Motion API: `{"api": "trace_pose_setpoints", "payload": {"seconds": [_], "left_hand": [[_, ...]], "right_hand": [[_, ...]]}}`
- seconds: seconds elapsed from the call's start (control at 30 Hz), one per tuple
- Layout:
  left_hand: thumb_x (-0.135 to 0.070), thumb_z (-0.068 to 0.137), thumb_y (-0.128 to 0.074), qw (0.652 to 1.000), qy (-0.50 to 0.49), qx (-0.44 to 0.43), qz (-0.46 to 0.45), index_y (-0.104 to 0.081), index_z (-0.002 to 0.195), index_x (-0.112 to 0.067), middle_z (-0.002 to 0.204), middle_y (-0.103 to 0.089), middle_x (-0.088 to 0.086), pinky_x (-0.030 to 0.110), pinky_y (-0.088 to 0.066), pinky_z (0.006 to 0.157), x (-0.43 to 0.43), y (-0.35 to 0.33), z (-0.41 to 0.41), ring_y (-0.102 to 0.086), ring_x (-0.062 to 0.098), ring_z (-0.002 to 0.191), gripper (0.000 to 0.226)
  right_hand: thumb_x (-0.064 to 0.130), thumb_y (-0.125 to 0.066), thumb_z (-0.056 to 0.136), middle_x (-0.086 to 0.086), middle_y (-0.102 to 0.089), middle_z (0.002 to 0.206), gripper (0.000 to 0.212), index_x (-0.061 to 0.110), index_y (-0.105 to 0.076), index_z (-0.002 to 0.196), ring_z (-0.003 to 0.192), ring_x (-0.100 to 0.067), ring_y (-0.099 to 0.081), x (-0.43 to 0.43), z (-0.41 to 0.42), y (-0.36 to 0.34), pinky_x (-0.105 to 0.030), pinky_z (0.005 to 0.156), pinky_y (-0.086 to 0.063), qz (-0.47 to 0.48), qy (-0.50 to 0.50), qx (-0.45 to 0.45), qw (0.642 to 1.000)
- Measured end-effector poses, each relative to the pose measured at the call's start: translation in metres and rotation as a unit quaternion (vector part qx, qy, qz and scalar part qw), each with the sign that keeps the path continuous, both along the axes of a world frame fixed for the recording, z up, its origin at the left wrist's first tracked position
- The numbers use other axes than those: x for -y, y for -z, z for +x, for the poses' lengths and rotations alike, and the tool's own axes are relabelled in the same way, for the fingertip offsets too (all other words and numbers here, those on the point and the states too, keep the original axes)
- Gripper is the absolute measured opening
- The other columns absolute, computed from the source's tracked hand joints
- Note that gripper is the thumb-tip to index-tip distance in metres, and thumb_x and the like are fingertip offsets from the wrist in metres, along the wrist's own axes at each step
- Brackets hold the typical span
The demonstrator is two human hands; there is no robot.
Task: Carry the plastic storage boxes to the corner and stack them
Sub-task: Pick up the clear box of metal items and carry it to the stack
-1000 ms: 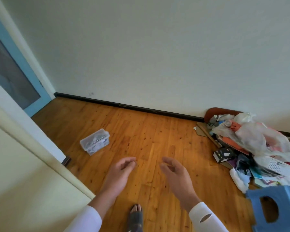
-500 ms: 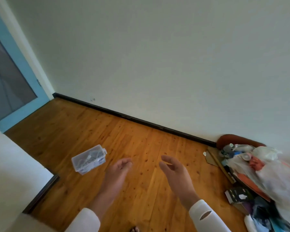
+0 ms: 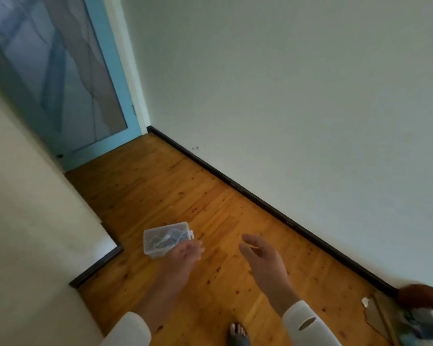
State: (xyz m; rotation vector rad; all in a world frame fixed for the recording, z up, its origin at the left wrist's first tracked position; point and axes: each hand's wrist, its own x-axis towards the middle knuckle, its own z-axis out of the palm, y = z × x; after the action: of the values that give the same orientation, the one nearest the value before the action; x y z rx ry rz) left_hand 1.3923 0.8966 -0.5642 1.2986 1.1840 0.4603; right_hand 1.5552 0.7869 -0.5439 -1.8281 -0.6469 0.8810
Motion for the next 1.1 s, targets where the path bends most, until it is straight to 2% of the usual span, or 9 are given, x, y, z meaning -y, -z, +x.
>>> {"api": "trace_pose_setpoints", "payload": {"seconds": [0.1,0.2,0.33,0.4,0.57,0.73,0.87,0.97,1.1], "left_hand": [[-0.029,0.095,-0.06,0.998,-0.053,-0.018,0.013,-0.064,0.09,-0.03,0.096,-0.062,-0.015,0.017,-0.041,0.065,-0.022,0.002,0.015,-0.056,0.001,0.09,0.006],[-0.031,0.096,-0.057,0.996,-0.071,-0.057,0.021,-0.064,0.095,-0.032,0.1,-0.059,-0.019,0.014,-0.043,0.067,-0.041,0.003,0.022,-0.055,0.001,0.09,0.007],[-0.031,0.098,-0.053,0.989,-0.098,-0.1,0.036,-0.062,0.097,-0.033,0.103,-0.062,-0.011,0.015,-0.045,0.068,-0.069,0.007,0.021,-0.059,0.008,0.092,0.009],[-0.03,0.097,-0.056,0.986,-0.137,-0.094,0.025,-0.065,0.097,-0.031,0.105,-0.063,-0.01,0.01,-0.045,0.064,-0.082,0.01,0.016,-0.061,0.009,0.093,0.009],[-0.027,0.097,-0.057,0.982,-0.148,-0.116,0.033,-0.064,0.107,-0.028,0.109,-0.064,-0.005,0.008,-0.047,0.059,-0.128,0.017,0.003,-0.062,0.009,0.094,0.012],[-0.029,0.098,-0.054,0.987,-0.13,-0.095,0.026,-0.063,0.098,-0.032,0.099,-0.065,-0.013,0.007,-0.047,0.056,-0.181,0.019,-0.012,-0.064,0.005,0.088,0.009],[-0.028,0.097,-0.056,0.991,-0.108,-0.08,0.004,-0.063,0.093,-0.034,0.099,-0.065,-0.008,0.016,-0.053,0.064,-0.23,0.026,-0.031,-0.065,0.008,0.09,0.009],[-0.033,0.097,-0.055,0.993,-0.081,-0.085,-0.005,-0.063,0.097,-0.035,0.098,-0.065,-0.012,0.011,-0.048,0.057,-0.266,0.036,-0.047,-0.065,0.008,0.087,0.009],[-0.032,0.097,-0.055,0.993,-0.084,-0.074,-0.026,-0.064,0.105,-0.033,0.102,-0.066,-0.007,0.019,-0.048,0.065,-0.297,0.047,-0.055,-0.064,0.009,0.09,0.013]], "right_hand": [[0.035,-0.058,0.094,0.023,-0.059,0.104,0.02,0.037,-0.058,0.114,0.085,0.006,-0.061,-0.047,0.028,0.01,-0.004,0.054,-0.044,-0.013,-0.058,-0.011,0.998],[0.032,-0.058,0.095,0.022,-0.06,0.104,0.017,0.036,-0.058,0.112,0.089,0.006,-0.058,-0.09,0.05,0.016,-0.003,0.053,-0.044,-0.015,-0.095,-0.021,0.995],[0.029,-0.057,0.095,0.02,-0.064,0.095,0.013,0.04,-0.06,0.101,0.084,0.0,-0.064,-0.134,0.061,0.025,-0.017,0.055,-0.051,-0.006,-0.148,-0.017,0.989],[0.027,-0.058,0.095,0.021,-0.066,0.089,0.015,0.042,-0.06,0.098,0.081,0.009,-0.062,-0.154,0.058,0.03,-0.009,0.057,-0.049,-0.009,-0.178,-0.022,0.984],[0.027,-0.057,0.095,0.033,-0.065,0.083,0.018,0.043,-0.06,0.091,0.071,0.007,-0.062,-0.203,0.05,0.038,-0.008,0.055,-0.049,-0.024,-0.206,-0.026,0.978],[0.028,-0.059,0.094,0.023,-0.067,0.081,0.014,0.04,-0.062,0.1,0.071,0.011,-0.061,-0.244,0.034,0.048,-0.007,0.052,-0.047,-0.038,-0.174,-0.029,0.984],[0.032,-0.059,0.094,0.02,-0.064,0.096,0.02,0.034,-0.061,0.113,0.079,0.005,-0.062,-0.28,0.012,0.053,-0.008,0.054,-0.046,-0.055,-0.131,-0.042,0.989],[0.037,-0.058,0.093,0.022,-0.062,0.104,0.027,0.033,-0.061,0.12,0.091,0.003,-0.06,-0.307,-0.004,0.061,-0.012,0.063,-0.044,-0.065,-0.099,-0.045,0.992],[0.038,-0.057,0.094,0.02,-0.061,0.108,0.028,0.031,-0.061,0.121,0.093,0.0,-0.06,-0.327,-0.013,0.072,-0.015,0.066,-0.044,-0.074,-0.076,-0.044,0.993]]}}
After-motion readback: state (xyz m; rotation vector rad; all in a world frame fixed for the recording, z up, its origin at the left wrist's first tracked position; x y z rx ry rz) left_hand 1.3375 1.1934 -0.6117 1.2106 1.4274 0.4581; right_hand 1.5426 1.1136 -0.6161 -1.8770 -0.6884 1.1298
